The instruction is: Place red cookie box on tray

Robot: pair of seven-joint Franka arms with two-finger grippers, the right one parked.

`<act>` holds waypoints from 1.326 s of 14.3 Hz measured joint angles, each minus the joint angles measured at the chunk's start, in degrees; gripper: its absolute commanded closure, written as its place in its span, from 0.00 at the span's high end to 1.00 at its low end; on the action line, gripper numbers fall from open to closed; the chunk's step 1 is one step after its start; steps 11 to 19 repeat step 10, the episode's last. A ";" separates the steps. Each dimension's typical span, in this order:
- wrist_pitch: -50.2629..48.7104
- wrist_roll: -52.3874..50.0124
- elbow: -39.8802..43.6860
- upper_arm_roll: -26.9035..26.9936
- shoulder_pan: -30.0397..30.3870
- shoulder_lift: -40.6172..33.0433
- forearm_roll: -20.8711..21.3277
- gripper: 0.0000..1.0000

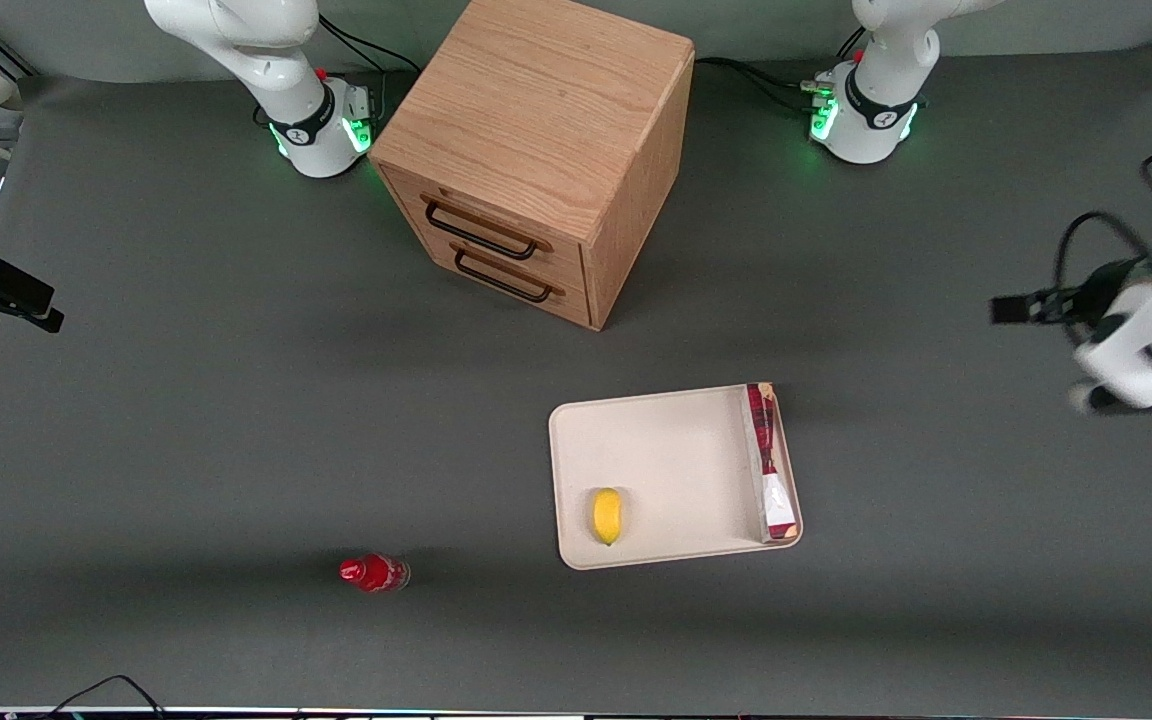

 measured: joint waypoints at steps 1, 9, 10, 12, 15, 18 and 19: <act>-0.57 2.60 -1.76 2.44 0.01 -3.09 -1.26 1.00; 11.15 5.23 -29.08 13.32 -7.13 -25.86 -5.66 1.00; 11.61 5.43 -28.57 14.55 -8.08 -25.37 -5.69 1.00; 11.61 5.43 -28.57 14.55 -8.08 -25.37 -5.69 1.00; 11.61 5.43 -28.57 14.55 -8.08 -25.37 -5.69 1.00; 11.61 5.43 -28.57 14.55 -8.08 -25.37 -5.69 1.00; 11.61 5.43 -28.57 14.55 -8.08 -25.37 -5.69 1.00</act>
